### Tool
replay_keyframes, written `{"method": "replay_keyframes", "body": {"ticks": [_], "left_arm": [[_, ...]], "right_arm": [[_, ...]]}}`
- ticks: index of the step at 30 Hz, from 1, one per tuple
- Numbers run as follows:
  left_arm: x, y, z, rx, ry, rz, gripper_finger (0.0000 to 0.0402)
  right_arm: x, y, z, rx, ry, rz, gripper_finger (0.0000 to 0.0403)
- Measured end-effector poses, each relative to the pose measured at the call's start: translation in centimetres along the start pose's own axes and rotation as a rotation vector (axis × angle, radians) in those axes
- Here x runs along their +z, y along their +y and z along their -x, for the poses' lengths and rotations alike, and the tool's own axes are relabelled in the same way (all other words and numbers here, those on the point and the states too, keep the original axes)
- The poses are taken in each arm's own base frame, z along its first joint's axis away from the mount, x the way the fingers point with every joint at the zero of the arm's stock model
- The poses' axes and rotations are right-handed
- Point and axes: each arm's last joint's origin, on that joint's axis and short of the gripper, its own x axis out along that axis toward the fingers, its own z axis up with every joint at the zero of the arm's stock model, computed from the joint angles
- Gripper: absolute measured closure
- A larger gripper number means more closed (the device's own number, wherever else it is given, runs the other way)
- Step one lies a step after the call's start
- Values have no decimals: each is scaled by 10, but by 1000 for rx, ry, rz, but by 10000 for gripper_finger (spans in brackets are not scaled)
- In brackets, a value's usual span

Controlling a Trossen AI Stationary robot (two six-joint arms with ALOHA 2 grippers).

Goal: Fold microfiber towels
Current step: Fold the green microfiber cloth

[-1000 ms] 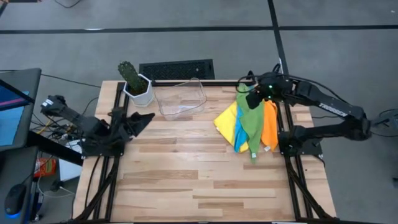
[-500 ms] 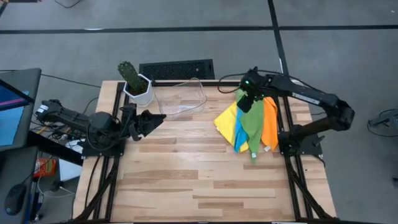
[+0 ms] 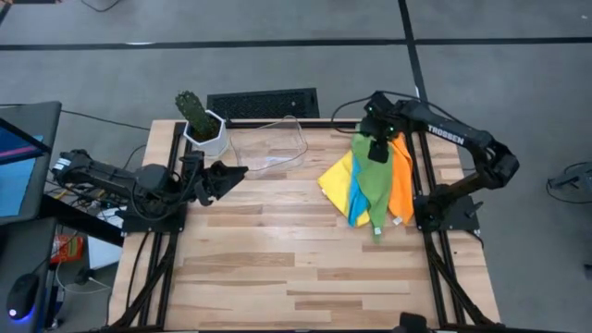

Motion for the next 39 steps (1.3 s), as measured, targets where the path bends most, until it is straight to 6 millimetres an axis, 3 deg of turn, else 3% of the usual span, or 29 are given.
{"method": "replay_keyframes", "body": {"ticks": [6, 14, 24, 32, 39], "left_arm": [[0, 1, 0, 19, -8, -4, 102], [0, 1, 0, 30, -18, -5, 102], [0, 2, 0, 44, -25, -8, 102], [-1, 4, 0, 67, -22, 4, 102], [-2, 5, 0, 89, -17, 27, 102]], "right_arm": [[2, -3, -2, -20, -22, 148, 216], [10, -4, -35, 78, 53, 189, 236], [17, -10, -39, 40, 17, 297, 206], [34, -16, -65, 110, 93, 320, 190], [45, -25, -59, 82, 62, 334, 191]]}}
